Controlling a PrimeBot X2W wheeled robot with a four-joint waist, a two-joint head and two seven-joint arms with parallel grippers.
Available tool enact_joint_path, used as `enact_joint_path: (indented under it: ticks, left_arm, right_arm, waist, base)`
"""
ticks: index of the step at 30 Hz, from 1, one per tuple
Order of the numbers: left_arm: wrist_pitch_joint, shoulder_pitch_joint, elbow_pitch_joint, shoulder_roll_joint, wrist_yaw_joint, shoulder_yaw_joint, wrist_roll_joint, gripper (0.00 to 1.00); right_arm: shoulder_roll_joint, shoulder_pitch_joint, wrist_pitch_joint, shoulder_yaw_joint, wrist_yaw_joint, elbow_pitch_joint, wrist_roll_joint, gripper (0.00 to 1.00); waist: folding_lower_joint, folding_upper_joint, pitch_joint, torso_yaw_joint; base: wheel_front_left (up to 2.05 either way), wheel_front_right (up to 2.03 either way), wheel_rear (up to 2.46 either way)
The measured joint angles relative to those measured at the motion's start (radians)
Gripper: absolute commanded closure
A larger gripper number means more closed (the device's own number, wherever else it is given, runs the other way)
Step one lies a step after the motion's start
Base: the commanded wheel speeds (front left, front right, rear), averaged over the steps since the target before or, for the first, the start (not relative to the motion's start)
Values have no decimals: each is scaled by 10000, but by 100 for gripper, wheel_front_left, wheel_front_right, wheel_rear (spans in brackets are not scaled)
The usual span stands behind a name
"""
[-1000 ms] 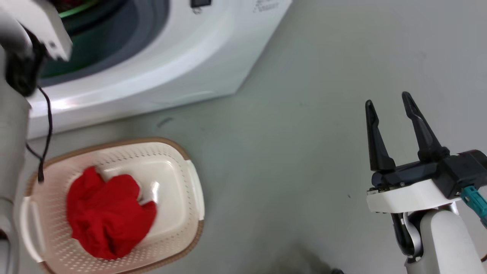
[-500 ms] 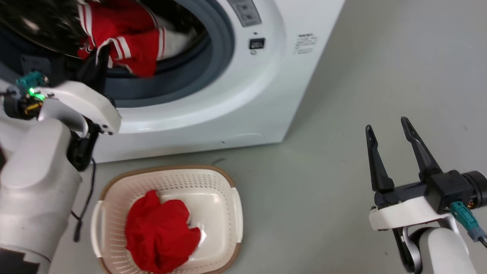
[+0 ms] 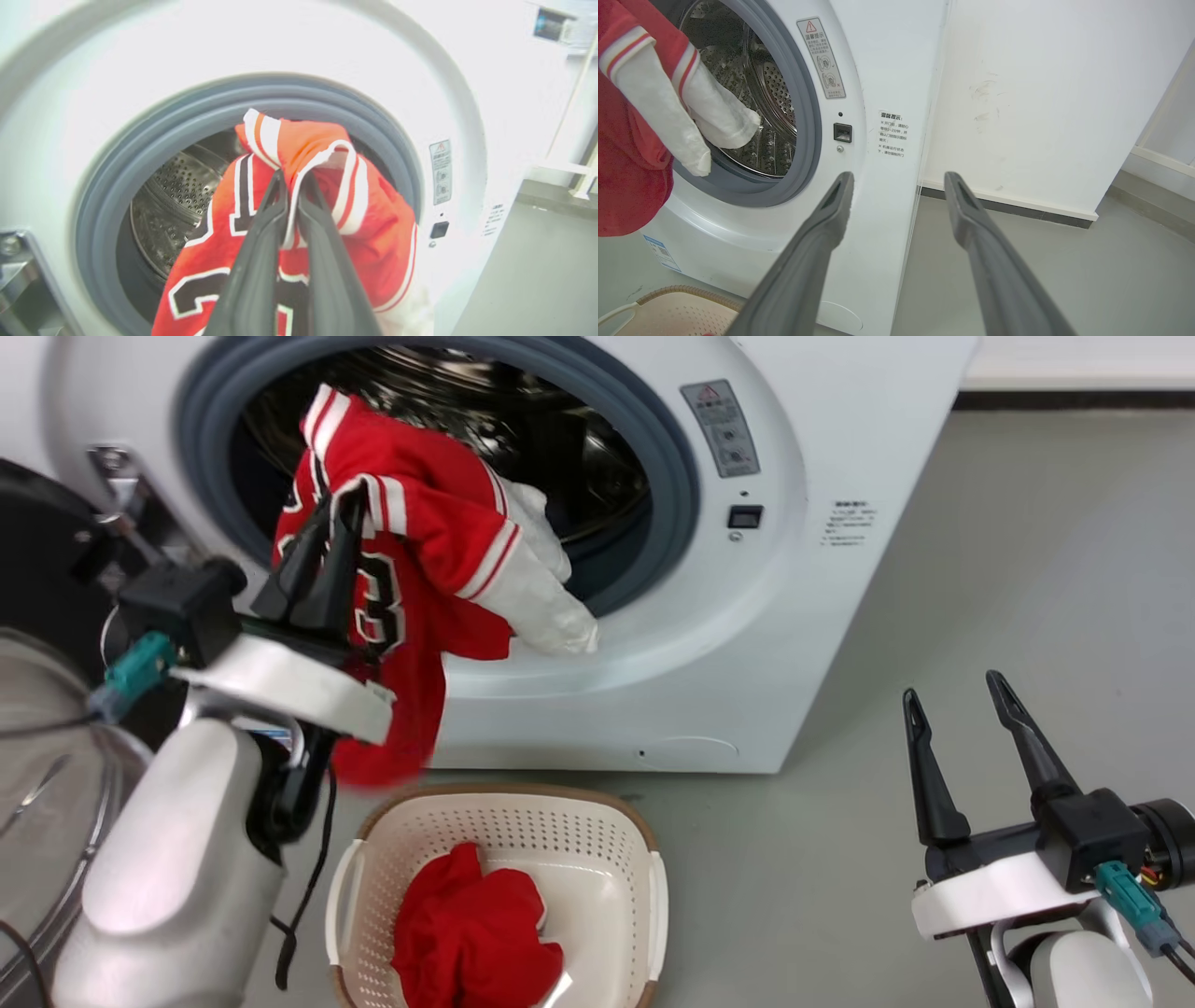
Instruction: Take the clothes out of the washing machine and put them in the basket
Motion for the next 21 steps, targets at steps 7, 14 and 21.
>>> enact_joint_path:
  ticks: [7, 14, 21]
  left_arm:
    - [29, 1307, -1691, -159, -27, -104, 67, 100]
    - [489, 2123, -2299, -261, -84, -752, -19, 100]
    - [589, 2443, -1557, -640, -159, -1538, 38, 100]
  right_arm:
    - [0, 164, 2, -56, 0, 8, -27, 0]
    - [2, 139, 0, -90, 0, -12, -178, 0]
    - [0, -92, 2, -140, 0, -58, -272, 0]
  waist:
    - [1, 0, -173, 375]
    - [2, 0, 184, 467]
    - [3, 0, 839, 360]
  base:
    - [0, 0, 0]
    - [0, 0, 0]
    - [0, 0, 0]
